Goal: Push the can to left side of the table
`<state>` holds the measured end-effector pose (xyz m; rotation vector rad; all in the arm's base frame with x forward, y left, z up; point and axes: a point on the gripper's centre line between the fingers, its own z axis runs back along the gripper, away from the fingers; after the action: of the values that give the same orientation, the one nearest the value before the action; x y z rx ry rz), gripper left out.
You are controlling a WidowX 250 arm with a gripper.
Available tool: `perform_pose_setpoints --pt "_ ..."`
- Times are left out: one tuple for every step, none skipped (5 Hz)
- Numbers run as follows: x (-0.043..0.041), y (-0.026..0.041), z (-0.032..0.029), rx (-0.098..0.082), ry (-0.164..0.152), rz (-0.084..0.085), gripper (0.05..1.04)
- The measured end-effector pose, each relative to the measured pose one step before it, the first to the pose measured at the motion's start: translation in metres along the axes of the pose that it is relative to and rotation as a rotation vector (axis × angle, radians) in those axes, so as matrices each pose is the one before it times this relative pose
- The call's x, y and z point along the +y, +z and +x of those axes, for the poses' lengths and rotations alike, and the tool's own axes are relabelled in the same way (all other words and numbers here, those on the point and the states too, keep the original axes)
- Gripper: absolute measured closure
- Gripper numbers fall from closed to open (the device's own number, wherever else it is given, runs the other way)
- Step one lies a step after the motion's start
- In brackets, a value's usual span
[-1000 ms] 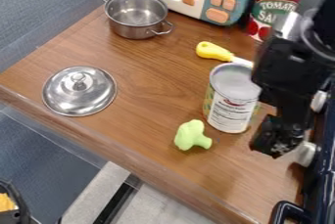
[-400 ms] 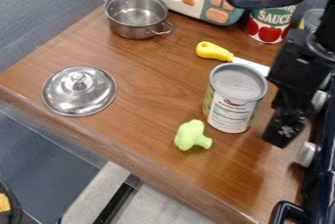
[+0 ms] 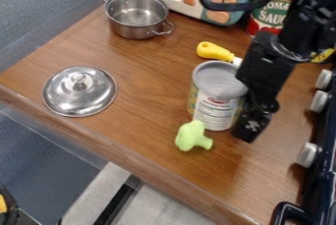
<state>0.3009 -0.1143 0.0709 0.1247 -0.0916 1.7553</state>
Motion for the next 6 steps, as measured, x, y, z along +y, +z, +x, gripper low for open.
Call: perform_pose_setpoints --pt "-0.00573 -0.00054 0.01094 -0.024 -0.0158 -0.0044 0.083" --pt "-0.00899 -0.00253 0.01774 -0.01 0.027 0.004 0.083" --pt "-0.00712 -0.00266 0.01767 -0.0109 0.0204 0.0113 0.083" --pt "-0.00613 -0.00238 0.01772 -0.0352 -0.0277 0.0011 0.083" --pt "-0.00064 -0.00546 0.01694 -0.0402 -0.0563 0.0088 0.083" --pt "-0.00309 0.00047 0.0317 -0.008 0.0293 -0.0069 0.083"
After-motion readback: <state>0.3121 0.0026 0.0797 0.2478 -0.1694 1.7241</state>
